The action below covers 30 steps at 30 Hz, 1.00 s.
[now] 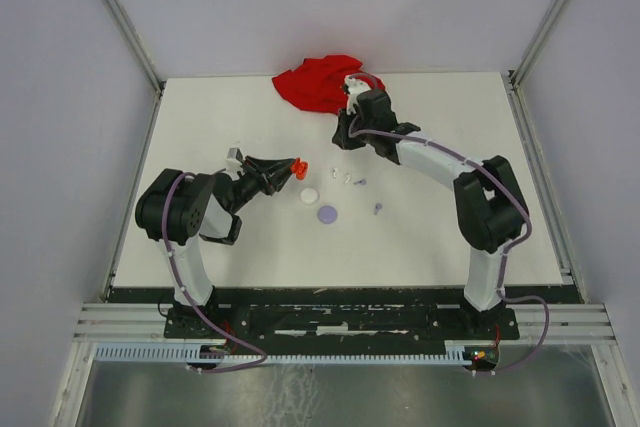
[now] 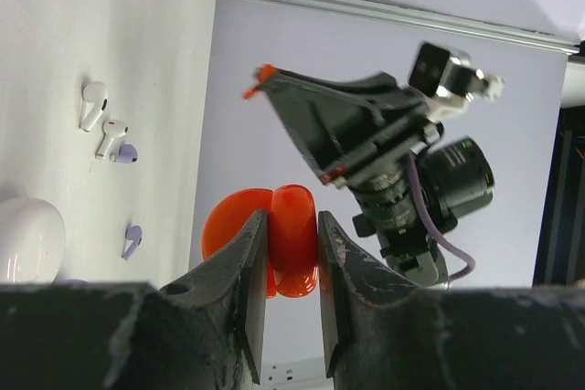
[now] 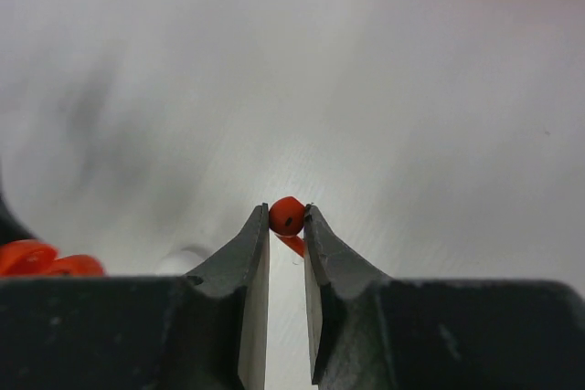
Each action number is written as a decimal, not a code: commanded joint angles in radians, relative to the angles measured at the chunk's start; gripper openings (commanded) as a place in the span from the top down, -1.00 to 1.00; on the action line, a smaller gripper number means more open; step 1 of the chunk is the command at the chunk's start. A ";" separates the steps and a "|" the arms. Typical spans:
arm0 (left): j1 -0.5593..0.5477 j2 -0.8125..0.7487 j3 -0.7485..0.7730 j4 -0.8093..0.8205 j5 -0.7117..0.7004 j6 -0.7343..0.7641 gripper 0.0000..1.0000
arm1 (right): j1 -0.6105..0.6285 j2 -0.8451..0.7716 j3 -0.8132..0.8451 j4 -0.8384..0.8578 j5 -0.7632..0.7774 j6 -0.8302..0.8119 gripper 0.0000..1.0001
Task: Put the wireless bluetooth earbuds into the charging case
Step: Pick up the earbud from the center of the board, then place the earbud in the charging case.
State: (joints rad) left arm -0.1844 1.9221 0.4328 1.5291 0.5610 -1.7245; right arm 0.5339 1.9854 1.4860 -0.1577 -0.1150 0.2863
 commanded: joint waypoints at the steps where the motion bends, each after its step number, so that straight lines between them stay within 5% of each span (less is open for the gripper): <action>1: 0.006 -0.016 0.018 0.177 0.007 -0.075 0.94 | -0.008 -0.180 -0.156 0.350 -0.094 0.138 0.97; 13: -0.016 -0.068 0.050 0.199 -0.095 -0.124 0.94 | -0.005 -0.294 -0.577 1.144 -0.175 0.542 1.00; 26: -0.063 -0.072 0.105 0.200 -0.086 -0.151 0.94 | 0.037 -0.171 -0.696 1.588 -0.196 0.587 1.00; 30: -0.086 -0.069 0.127 0.199 -0.094 -0.151 0.94 | 0.056 -0.148 -0.701 1.601 -0.201 0.556 1.00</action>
State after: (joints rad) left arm -0.2474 1.8839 0.5167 1.5295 0.4873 -1.8439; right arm 0.5720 1.8198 0.7891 1.2869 -0.2878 0.8524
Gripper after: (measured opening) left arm 0.323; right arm 0.233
